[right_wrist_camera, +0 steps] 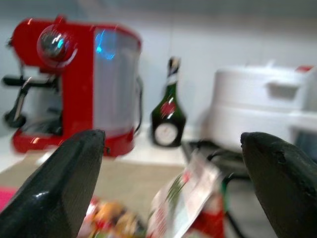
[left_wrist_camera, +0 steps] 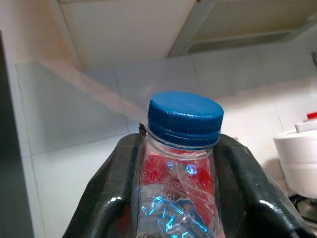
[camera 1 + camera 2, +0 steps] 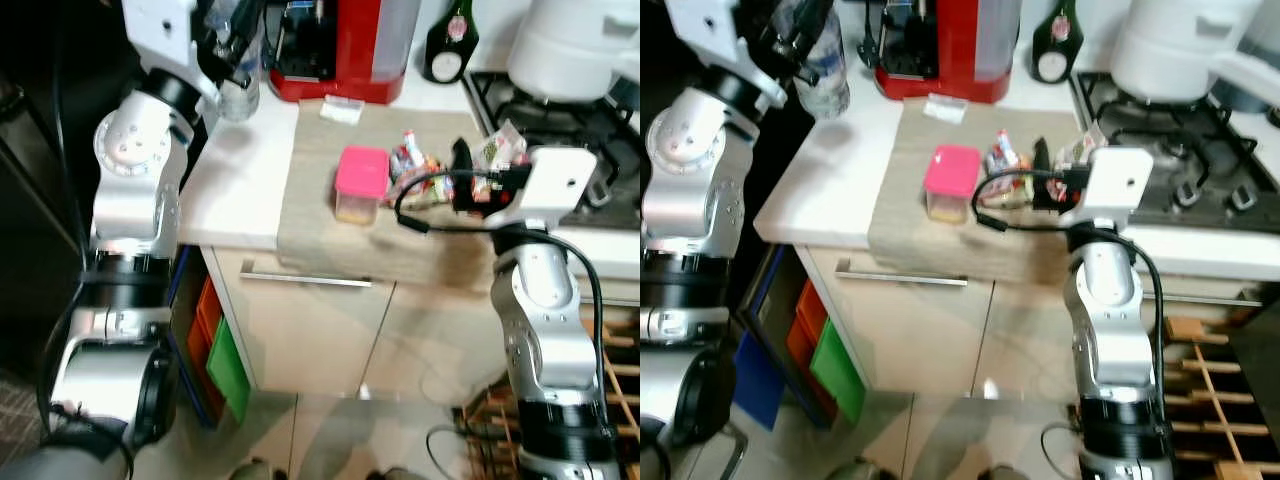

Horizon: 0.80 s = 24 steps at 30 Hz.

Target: Restocking fridge

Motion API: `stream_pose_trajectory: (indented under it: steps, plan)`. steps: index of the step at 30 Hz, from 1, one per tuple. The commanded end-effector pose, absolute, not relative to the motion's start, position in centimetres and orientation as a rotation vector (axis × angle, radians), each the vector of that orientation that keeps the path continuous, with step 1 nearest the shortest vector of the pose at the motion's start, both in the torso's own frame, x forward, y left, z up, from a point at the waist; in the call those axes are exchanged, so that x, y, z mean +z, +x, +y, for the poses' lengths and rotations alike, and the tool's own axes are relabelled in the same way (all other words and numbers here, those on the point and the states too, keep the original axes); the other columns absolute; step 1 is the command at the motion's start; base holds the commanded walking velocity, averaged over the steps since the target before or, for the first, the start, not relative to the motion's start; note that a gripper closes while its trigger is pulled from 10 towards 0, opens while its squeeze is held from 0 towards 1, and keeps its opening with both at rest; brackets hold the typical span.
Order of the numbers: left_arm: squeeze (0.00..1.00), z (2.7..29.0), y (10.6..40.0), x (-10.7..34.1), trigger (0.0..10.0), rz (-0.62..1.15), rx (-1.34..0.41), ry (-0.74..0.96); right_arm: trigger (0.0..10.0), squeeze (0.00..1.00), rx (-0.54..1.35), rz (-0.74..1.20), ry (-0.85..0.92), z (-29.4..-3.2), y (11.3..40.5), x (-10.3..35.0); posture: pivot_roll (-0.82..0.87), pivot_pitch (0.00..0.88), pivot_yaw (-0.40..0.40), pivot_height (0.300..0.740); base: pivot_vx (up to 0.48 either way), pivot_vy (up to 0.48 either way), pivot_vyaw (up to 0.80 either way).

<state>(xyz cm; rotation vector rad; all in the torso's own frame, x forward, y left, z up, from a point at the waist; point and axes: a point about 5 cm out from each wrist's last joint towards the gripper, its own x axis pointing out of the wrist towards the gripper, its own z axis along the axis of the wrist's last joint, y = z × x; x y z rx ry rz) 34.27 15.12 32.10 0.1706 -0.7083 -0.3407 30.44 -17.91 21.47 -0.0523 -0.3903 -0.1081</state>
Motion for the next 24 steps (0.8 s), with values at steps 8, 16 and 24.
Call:
stream_pose_trajectory:
  steps: [8, 16, 24]
  plan:
    - [0.00, 13.5, 34.0, 29.8, 10.0, -0.604, -0.341, 0.099, 10.0, 0.00, -0.055, -0.431, -0.046, -16.7, 30.7, 21.8, 0.02, 0.000, -0.001, 0.740, -0.440, 0.000, 0.00]
    - [0.00, 13.3, 33.8, 29.5, 10.0, -0.575, -0.328, 0.104, 10.0, 0.00, -0.049, -0.439, -0.047, -16.4, 30.8, 21.5, 0.02, 0.000, 0.001, 0.740, -0.419, 0.000, 0.00]
    - [0.00, 13.2, 34.0, 29.3, 10.0, -0.562, -0.332, 0.106, 10.0, 0.01, -0.047, -0.436, -0.052, -16.2, 30.8, 21.3, 0.01, 0.000, 0.004, 0.740, -0.416, 0.000, 0.00]
